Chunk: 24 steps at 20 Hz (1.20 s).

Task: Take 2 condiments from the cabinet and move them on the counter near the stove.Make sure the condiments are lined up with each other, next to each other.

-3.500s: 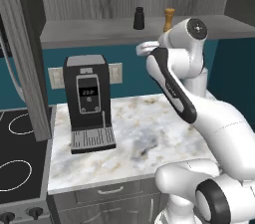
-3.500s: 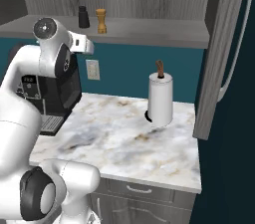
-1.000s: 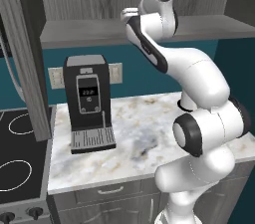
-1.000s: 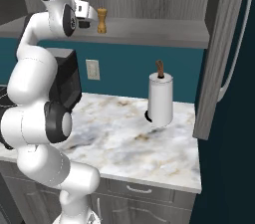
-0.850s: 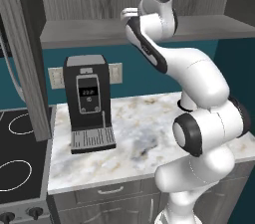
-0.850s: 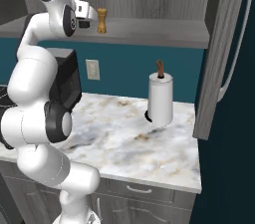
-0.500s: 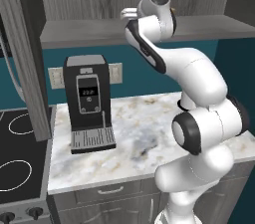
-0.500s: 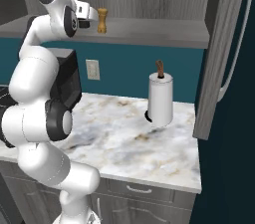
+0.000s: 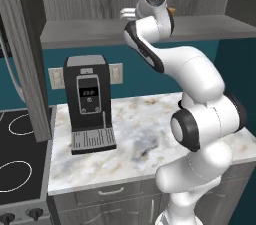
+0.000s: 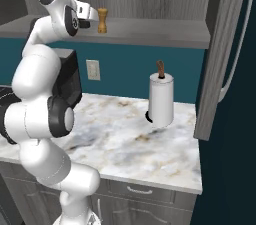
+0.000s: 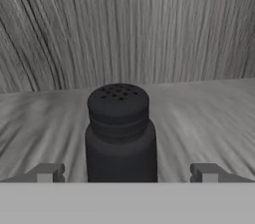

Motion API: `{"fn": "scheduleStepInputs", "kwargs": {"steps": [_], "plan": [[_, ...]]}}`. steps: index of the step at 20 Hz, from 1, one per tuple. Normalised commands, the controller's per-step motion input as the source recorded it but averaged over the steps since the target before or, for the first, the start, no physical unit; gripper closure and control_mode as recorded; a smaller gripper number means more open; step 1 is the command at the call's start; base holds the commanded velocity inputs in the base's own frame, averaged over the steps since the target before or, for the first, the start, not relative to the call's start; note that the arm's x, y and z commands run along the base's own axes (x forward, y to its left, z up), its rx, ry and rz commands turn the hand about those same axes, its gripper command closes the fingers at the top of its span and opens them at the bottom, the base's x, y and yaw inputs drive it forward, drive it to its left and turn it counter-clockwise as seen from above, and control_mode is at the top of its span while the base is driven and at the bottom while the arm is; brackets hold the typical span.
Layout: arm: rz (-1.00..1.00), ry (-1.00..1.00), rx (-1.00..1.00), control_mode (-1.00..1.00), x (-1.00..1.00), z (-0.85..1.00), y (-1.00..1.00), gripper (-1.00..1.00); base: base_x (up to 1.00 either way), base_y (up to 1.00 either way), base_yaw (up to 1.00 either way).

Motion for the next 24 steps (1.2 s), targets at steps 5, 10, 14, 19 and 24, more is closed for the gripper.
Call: {"fn": "scheduleStepInputs", "kwargs": {"steps": [5,10,14,19,24], "plan": [[-0.03,0.0,0.0,-1.0,0.13,0.0,0.02,-1.0,0.0,0.0,0.0],[-0.03,0.0,0.0,-1.0,0.08,0.0,0.0,-1.0,0.0,0.0,0.0],[-0.02,-0.01,0.0,-1.0,0.0,0.0,0.0,1.0,0.0,0.0,0.0],[0.0,0.0,0.0,-1.0,0.04,-0.01,0.0,1.0,0.0,0.0,0.0],[0.0,0.0,0.0,-1.0,-0.04,0.0,0.0,1.0,0.0,0.0,0.0]]}}
